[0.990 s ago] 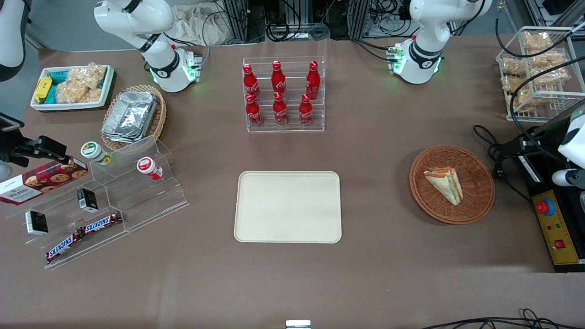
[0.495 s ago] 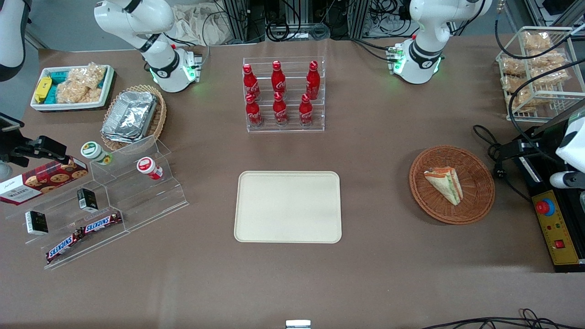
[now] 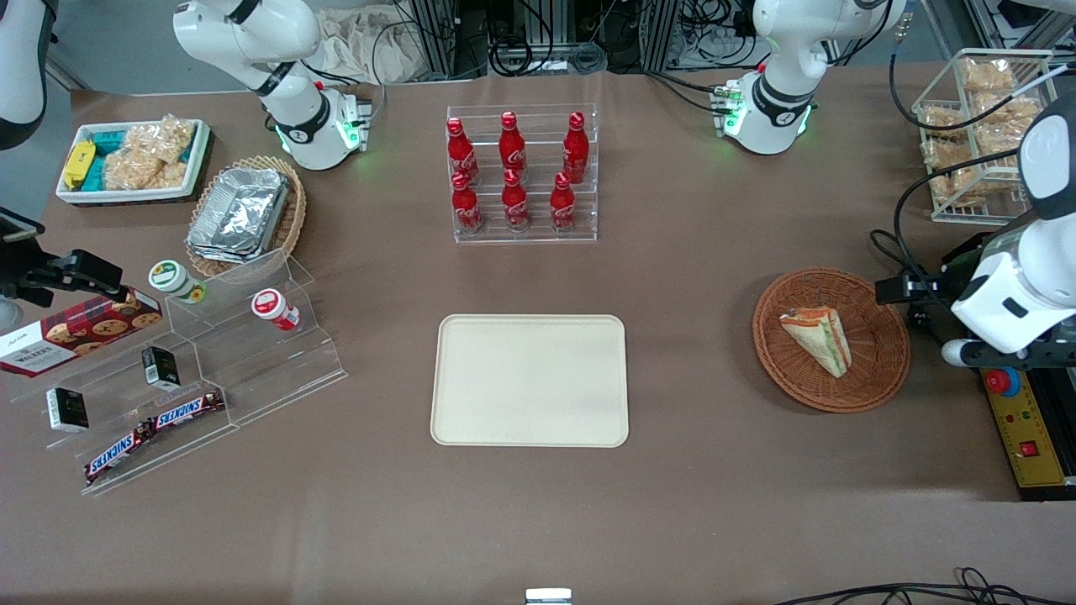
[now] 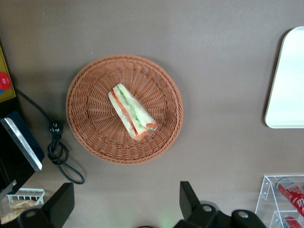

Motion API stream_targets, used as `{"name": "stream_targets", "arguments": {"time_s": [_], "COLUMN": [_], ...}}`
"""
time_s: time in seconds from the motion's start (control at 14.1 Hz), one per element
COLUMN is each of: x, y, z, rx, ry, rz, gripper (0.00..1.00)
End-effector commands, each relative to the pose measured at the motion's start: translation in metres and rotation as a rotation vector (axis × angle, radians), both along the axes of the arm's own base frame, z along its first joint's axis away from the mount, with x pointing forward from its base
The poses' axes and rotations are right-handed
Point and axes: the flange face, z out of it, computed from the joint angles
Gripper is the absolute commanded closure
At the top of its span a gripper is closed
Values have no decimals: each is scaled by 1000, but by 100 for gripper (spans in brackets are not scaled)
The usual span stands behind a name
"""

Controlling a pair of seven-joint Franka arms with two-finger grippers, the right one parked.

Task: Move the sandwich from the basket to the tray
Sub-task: 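Lower the open left gripper over the wrapped sandwich in the wicker basket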

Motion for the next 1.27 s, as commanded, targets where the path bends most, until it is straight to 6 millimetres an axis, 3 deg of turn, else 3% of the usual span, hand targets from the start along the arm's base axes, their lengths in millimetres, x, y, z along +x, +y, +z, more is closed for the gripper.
{"name": "stream_targets", "arguments": {"time_s": [0.0, 0.28, 0.64, 0.85, 1.2], "x": [-10, -30, -58, -68, -61], "y": [10, 31, 39, 39, 40], "z": [-21, -96, -177, -213, -242], "rx": [8, 10, 12, 26, 51], "ry": [62, 16, -99, -147, -165], "rz": [-4, 36, 133, 270, 526], "gripper": [1, 1, 1, 1, 1]}}
